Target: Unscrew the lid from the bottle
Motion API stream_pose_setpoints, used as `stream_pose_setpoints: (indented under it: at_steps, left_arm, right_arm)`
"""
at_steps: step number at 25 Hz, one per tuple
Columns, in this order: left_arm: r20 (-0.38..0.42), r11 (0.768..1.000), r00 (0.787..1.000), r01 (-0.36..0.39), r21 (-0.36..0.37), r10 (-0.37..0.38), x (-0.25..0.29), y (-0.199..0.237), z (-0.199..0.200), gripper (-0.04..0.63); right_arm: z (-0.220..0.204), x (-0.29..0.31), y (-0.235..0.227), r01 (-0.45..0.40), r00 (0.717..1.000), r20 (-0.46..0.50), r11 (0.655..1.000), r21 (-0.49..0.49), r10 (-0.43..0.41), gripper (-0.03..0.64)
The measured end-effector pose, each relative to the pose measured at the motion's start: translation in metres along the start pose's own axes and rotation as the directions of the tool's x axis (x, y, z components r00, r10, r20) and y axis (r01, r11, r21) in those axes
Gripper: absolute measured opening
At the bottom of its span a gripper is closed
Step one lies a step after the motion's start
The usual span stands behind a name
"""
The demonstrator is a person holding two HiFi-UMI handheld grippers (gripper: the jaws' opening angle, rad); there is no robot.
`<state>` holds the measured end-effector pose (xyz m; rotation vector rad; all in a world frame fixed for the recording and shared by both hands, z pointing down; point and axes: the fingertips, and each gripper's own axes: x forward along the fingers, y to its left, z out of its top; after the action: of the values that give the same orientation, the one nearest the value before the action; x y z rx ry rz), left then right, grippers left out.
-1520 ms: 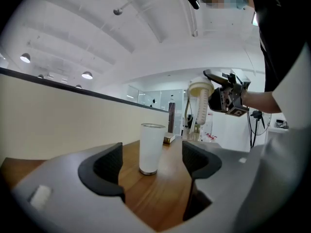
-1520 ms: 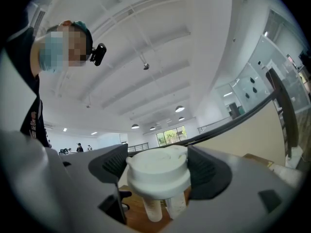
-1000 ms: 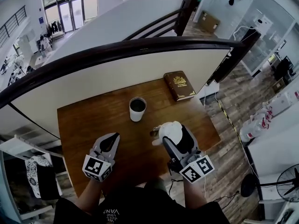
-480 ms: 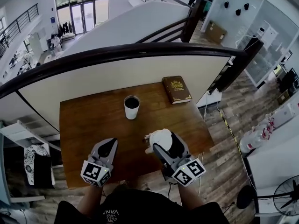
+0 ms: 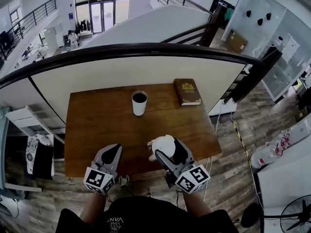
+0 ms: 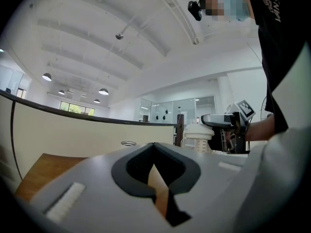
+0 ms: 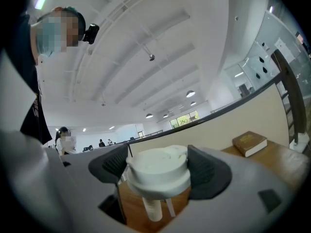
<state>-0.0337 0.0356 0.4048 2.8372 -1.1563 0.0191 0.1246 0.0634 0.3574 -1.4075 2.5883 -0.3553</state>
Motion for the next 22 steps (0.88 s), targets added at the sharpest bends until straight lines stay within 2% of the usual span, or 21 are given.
stream_pose_setpoints:
  at_steps: [9,22]
  left_arm:
    - [0.003,0.999,0.999,-0.051,-0.007,0.051,-0.023,-0.028,-0.007,0.011]
    - [0.003,0.997,0.997,-0.077,-0.005,0.077,-0.036,-0.044,-0.015,0.011]
  right_arm:
    - [-0.011,-0.028,0.009,-0.028,1.000,-0.010,1.000,0.004,0.028,0.347]
    - [-0.018,-0.040,0.015,-0.050,0.999,-0.014,0.999,0.020,0.050,0.347]
